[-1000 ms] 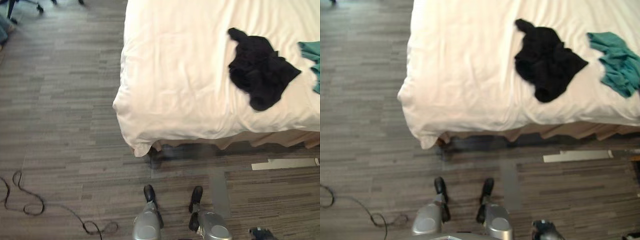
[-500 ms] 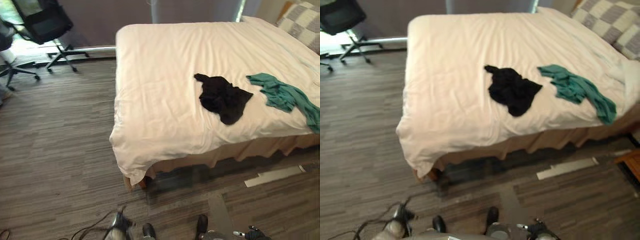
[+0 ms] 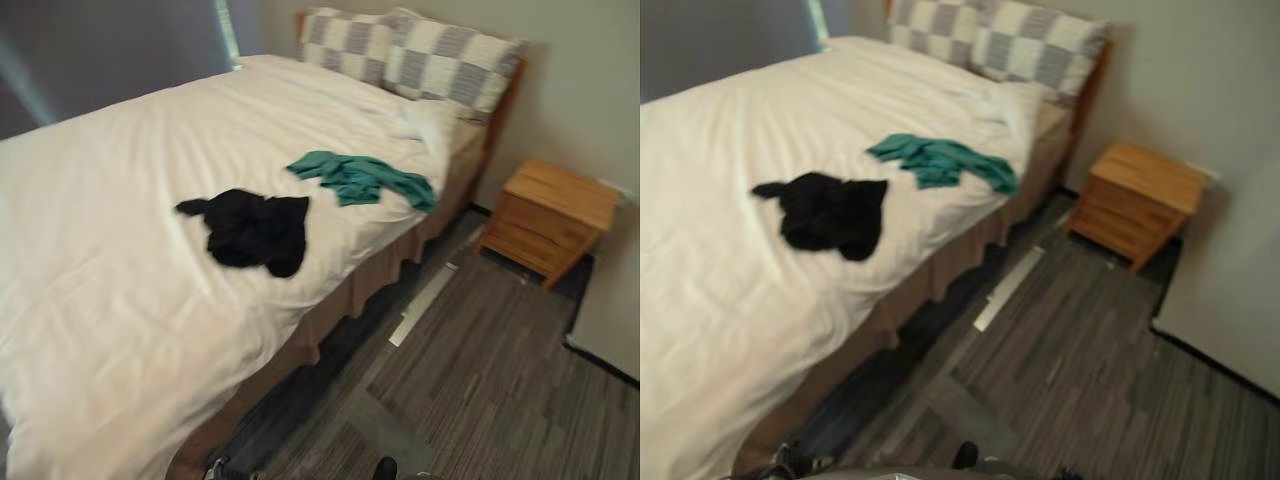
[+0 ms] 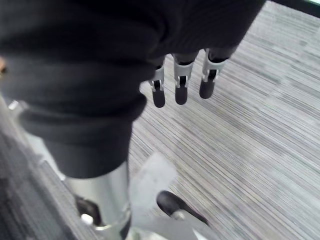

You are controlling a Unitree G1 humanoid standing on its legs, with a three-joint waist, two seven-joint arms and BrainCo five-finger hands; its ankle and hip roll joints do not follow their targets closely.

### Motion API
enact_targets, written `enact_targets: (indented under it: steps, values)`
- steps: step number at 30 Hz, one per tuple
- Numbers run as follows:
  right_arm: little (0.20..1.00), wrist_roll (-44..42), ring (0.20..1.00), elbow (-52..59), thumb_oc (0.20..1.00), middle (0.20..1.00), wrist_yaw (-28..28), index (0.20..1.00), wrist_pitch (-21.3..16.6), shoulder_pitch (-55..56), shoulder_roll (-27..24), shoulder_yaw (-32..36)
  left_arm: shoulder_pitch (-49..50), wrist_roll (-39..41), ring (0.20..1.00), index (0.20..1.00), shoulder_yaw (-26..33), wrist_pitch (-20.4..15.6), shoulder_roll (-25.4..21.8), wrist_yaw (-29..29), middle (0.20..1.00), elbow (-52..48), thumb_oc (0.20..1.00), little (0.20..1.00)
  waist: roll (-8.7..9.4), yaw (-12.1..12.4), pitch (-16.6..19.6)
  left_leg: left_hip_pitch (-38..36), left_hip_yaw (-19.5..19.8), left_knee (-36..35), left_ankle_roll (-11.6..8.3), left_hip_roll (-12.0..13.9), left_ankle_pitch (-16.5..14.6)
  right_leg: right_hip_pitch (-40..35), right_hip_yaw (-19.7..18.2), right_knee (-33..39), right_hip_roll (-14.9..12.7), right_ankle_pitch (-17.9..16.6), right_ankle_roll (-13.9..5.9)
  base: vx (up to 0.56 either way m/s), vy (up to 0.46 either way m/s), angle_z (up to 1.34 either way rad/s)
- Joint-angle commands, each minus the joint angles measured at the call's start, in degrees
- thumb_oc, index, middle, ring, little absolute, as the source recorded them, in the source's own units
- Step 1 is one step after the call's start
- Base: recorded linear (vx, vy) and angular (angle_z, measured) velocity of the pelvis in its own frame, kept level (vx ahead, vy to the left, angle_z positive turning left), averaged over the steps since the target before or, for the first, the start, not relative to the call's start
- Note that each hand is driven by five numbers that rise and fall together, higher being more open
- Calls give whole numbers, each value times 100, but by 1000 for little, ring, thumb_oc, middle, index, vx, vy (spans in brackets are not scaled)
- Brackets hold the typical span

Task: Tidy up the quilt and then pick up the clothes from the bed and put them into the laundry hamper.

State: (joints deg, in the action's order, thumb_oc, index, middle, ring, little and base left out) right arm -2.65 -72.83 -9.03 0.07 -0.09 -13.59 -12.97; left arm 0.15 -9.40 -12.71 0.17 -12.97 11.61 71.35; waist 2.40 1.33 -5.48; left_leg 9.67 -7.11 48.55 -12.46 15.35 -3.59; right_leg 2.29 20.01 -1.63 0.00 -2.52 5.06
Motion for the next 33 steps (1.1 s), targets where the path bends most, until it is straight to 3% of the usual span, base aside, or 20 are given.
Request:
enact_targets:
  steps: [1, 3, 4, 5, 7, 8, 9, 10, 11, 12, 13, 16, 17, 20, 24, 26, 28, 29, 31, 33]
  values:
    - [1000, 245, 1000, 244, 1000, 1000, -54, 1000, -49, -360, -64, -1, -556, 358, 1000, 1000, 5, -173, -16, 199, 1000, -22, 1000, 1000, 185, 215, -792, 48, -232, -1364, 593, -623, 172, -647, 17, 360, -368, 902, -901, 220, 114, -177]
    - [1000, 249, 1000, 341, 1000, 1000, -76, 1000, -109, -407, -76, -75, -524, 422, 1000, 1000, 46, -227, 11, 231, 1000, -72, 1000, 1000, 138, 308, -786, 112, -261, -2674, 664, -595, 65, -873, -249, 562, -355, 958, -1073, 415, 241, -150]
    - [1000, 261, 1000, 361, 1000, 1000, -69, 1000, -109, -425, -74, -94, -504, 393, 1000, 1000, 20, -212, 8, 196, 1000, -109, 1000, 1000, 100, 400, -770, 9, -146, -3477, 665, -706, 199, -963, -405, 560, -362, 952, -1104, 633, 375, -102]
    - [1000, 317, 1000, 399, 1000, 1000, -91, 1000, -126, -457, -33, -148, -506, 356, 1000, 1000, -41, -211, -15, 199, 1000, -98, 1000, 1000, 30, 530, -738, 125, 290, -4425, 575, -900, 667, -1153, -609, 514, -207, 1107, -1093, 445, 267, -119]
    - [1000, 316, 1000, 422, 1000, 1000, -92, 1000, -126, -454, -6, -142, -511, 325, 1000, 1000, -81, -186, -18, 170, 1000, -63, 1000, 1000, 34, 540, -724, 91, 370, -4557, 594, -969, 720, -1239, -724, 330, -134, 1288, -1041, 475, 238, -82]
    - [1000, 326, 1000, 450, 1000, 1000, -111, 1000, -166, -444, 116, -157, -513, 250, 1000, 1000, -133, -145, -99, 126, 1000, 14, 1000, 1000, 129, 560, -719, -160, 403, -4647, 815, -1108, 599, -1158, -835, -337, -35, 1478, -1035, 601, 296, -83]
    - [1000, 337, 1000, 454, 1000, 1000, -144, 1000, -176, -496, 175, -186, -517, 254, 1000, 1000, -129, -120, -131, 144, 1000, 26, 1000, 1000, 210, 591, -733, -252, 382, -4558, 923, -1198, 485, -961, -813, -1011, -17, 1387, -1242, 424, 204, -85]
    - [1000, 337, 1000, 454, 1000, 1000, -144, 1000, -176, -498, 175, -185, -518, 254, 1000, 1000, -129, -120, -131, 144, 1000, 26, 1000, 1000, 205, 593, -720, -234, 382, -4557, 922, -1191, 490, -942, -815, -1011, -11, 1380, -1241, 373, 236, -92]
    - [1000, 347, 1000, 631, 1000, 1000, -159, 1000, -119, -559, 182, -74, -588, 250, 1000, 1000, -142, -46, -173, 176, 1000, -8, 1000, 1000, 130, 394, -900, -530, 259, -4510, 1106, -1151, 260, -17, -627, -2747, -370, 723, -1809, 212, 155, -64]
    - [1000, 347, 1000, 631, 1000, 1000, -159, 1000, -119, -558, 182, -74, -588, 250, 1000, 1000, -142, -46, -173, 176, 1000, -8, 1000, 1000, 130, 394, -897, -526, 259, -4509, 1106, -1150, 260, -13, -627, -2747, -369, 722, -1809, 392, 349, -61]
    - [1000, 315, 1000, 736, 1000, 1000, -209, 1000, -113, -658, 178, -1, -667, 151, 1000, 1000, -240, -23, -249, 223, 1000, -40, 1000, 1000, -41, 156, -1026, -795, 127, -4630, 1173, -1052, 227, 623, -526, -3583, -565, 351, -1926, 327, 272, -47]
    - [1000, 313, 1000, 800, 1000, 1000, -239, 1000, -119, -638, 145, 46, -727, -48, 1000, 1000, -397, -32, -254, 237, 1000, -40, 1000, 1000, -112, -29, -1017, -1063, 103, -4803, 1155, -1133, 145, 789, -405, -3045, -576, 527, -1739, 356, 172, -31]
    - [1000, 286, 1000, 841, 1000, 1000, -243, 1000, -132, -566, 112, 61, -803, -207, 1000, 1000, -515, -58, -260, 190, 1000, -134, 1000, 1000, -112, -175, -1007, -1272, 79, -4925, 1118, -1267, 30, 800, -439, -1997, -478, 715, -1584, 619, 101, 0]
    - [1000, 314, 1000, 753, 1000, 1000, -251, 1000, -90, -498, 99, 107, -957, -518, 1000, 1000, -581, -40, -302, 92, 1000, -103, 1000, 1000, -74, -280, -863, -1640, -47, -5149, 978, -1292, -227, 968, -1, -263, -793, 344, -1639, 602, -36, 25]
    - [1000, 428, 1000, 650, 1000, 1000, -240, 1000, -77, -365, 115, 89, -862, -713, 1000, 1000, -574, -80, -275, 43, 1000, -7, 1000, 1000, -190, -291, -742, -2182, -230, -4913, 895, -1211, -866, 820, 468, 133, -889, 282, -1691, 487, -5, -15]
    - [1000, 441, 1000, 554, 1000, 1000, -186, 1000, -88, -252, 121, 54, -721, -643, 1000, 1000, -484, -101, -226, 79, 1000, 16, 1000, 1000, -210, -383, -624, -2114, -257, -3742, 679, -1158, -480, 622, 458, 111, -807, 111, -1433, 555, -56, -34]
    - [1000, 582, 1000, 531, 1000, 1000, -188, 1000, -74, -215, 33, 0, -601, -543, 1000, 1000, -399, -144, -293, 98, 1000, -83, 1000, 1000, -121, -178, -748, -1347, -42, -1717, 424, -1000, 173, 205, 526, 251, -660, 151, -1173, 450, -167, -2]
    - [1000, 641, 1000, 578, 1000, 1000, -177, 1000, -74, -283, -91, -13, -628, -399, 1000, 1000, -347, -183, -373, 163, 1000, -198, 1000, 1000, 96, 86, -991, -512, 159, -366, 533, -1018, 136, -157, 423, 382, -655, 254, -1049, 295, -131, -2]
    - [1000, 680, 1000, 590, 1000, 1000, -171, 1000, -68, -365, -121, -67, -653, -324, 1000, 1000, -326, -197, -402, 211, 1000, -242, 1000, 1000, 133, 180, -1061, -258, 144, -289, 568, -898, 10, -272, 359, 429, -645, 311, -1039, 327, 10, -54]
    - [1000, 789, 1000, 638, 1000, 1000, -140, 1000, -62, -470, -140, -247, -653, -161, 1000, 1000, -212, -192, -364, 280, 1000, -360, 1000, 1000, 130, 446, -1055, -53, -16, -1599, 673, -810, -234, -558, 155, 575, -636, 513, -1155, 536, 193, -89]
